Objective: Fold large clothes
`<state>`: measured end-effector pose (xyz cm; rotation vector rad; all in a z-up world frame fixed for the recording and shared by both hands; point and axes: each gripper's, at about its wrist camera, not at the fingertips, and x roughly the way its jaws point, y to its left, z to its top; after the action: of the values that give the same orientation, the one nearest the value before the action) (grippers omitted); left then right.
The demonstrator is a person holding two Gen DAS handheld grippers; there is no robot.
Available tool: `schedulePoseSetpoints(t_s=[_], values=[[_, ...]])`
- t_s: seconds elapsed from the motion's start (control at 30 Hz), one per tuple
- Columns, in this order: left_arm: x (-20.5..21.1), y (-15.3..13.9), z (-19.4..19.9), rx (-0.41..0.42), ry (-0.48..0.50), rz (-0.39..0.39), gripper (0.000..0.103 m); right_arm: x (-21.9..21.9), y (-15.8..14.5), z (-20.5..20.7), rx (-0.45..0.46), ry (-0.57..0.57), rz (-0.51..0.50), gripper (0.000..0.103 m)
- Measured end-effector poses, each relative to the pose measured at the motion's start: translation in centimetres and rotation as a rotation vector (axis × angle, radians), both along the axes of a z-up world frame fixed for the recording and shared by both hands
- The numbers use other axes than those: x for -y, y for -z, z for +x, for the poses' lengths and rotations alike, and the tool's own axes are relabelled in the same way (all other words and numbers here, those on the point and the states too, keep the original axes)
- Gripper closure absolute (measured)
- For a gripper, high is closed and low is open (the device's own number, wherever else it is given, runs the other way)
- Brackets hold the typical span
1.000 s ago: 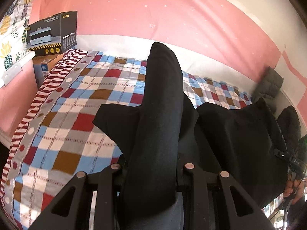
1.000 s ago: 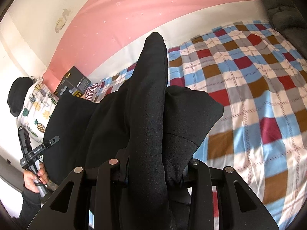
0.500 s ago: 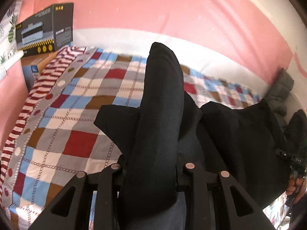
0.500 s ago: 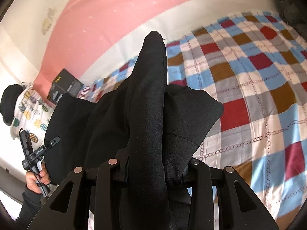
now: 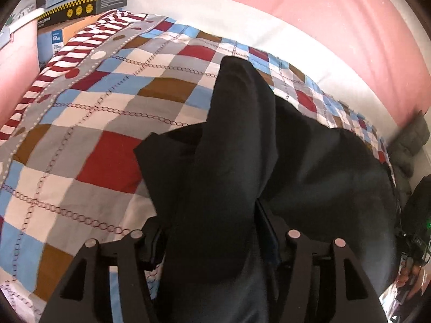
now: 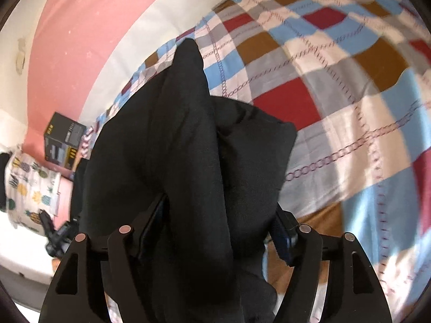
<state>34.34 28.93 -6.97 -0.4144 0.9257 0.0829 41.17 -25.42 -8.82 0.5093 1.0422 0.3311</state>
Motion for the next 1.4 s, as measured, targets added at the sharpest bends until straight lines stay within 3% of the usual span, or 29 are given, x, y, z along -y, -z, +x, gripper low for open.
schedulePoseSetpoints(t_s=[0.13, 0.27, 0.3, 0.37, 0.47, 0.57, 0.7, 0.87, 1.03, 1.2, 1.3, 1.4], values=[[-1.1, -2.0, -1.7, 0.045, -0.020, 0.038, 0.042, 1.0, -3.5, -2.0, 0.111, 0.052, -0.126, 0.033], [-1.8, -4.8, -3.2, 0.154, -0.101, 0.073, 0.043, 0.1, -6.6, -2.3, 0.209, 0.073, -0.178, 0.035], [-1.6, -5.1, -3.1, 0.169, -0.107, 0.065, 0.043, -1.2, -7.0, -1.9, 0.227, 0.046, -0.227, 0.039], [-0.6, -5.0, -2.1, 0.164, -0.077, 0.083, 0.043, -3.3, -6.7, -0.8, 0.227, 0.008, -0.291, 0.079], [1.6, -3.0, 0.1, 0.108, -0.017, 0.179, 0.043, -5.5, -4.6, 1.1, 0.179, -0.021, -0.323, 0.086], [2.0, -0.4, 1.7, 0.060, -0.027, 0.247, 0.043, -5.7, -2.1, 2.3, 0.143, -0.012, -0.373, 0.095], [0.4, 1.1, 2.4, 0.068, -0.058, 0.146, 0.038, -5.3, -1.0, 2.5, 0.136, -0.022, -0.382, 0.095], [1.2, -0.3, 1.6, 0.052, -0.068, 0.178, 0.041, -5.2, -2.0, 1.9, 0.132, -0.015, -0.383, 0.092], [3.2, -3.9, -3.7, 0.148, -0.038, 0.183, 0.043, -5.0, -4.8, -3.5, 0.213, -0.034, -0.371, 0.091], [6.5, -5.0, -10.7, 0.219, 0.003, 0.169, 0.043, -4.5, -4.5, -9.8, 0.225, -0.033, -0.345, 0.090], [7.5, -2.6, -11.8, 0.142, 0.025, 0.194, 0.043, -4.1, -2.8, -11.3, 0.180, -0.038, -0.356, 0.090], [7.0, -0.2, -11.5, 0.056, -0.008, 0.166, 0.043, -3.8, -1.2, -11.3, 0.137, -0.045, -0.371, 0.090]])
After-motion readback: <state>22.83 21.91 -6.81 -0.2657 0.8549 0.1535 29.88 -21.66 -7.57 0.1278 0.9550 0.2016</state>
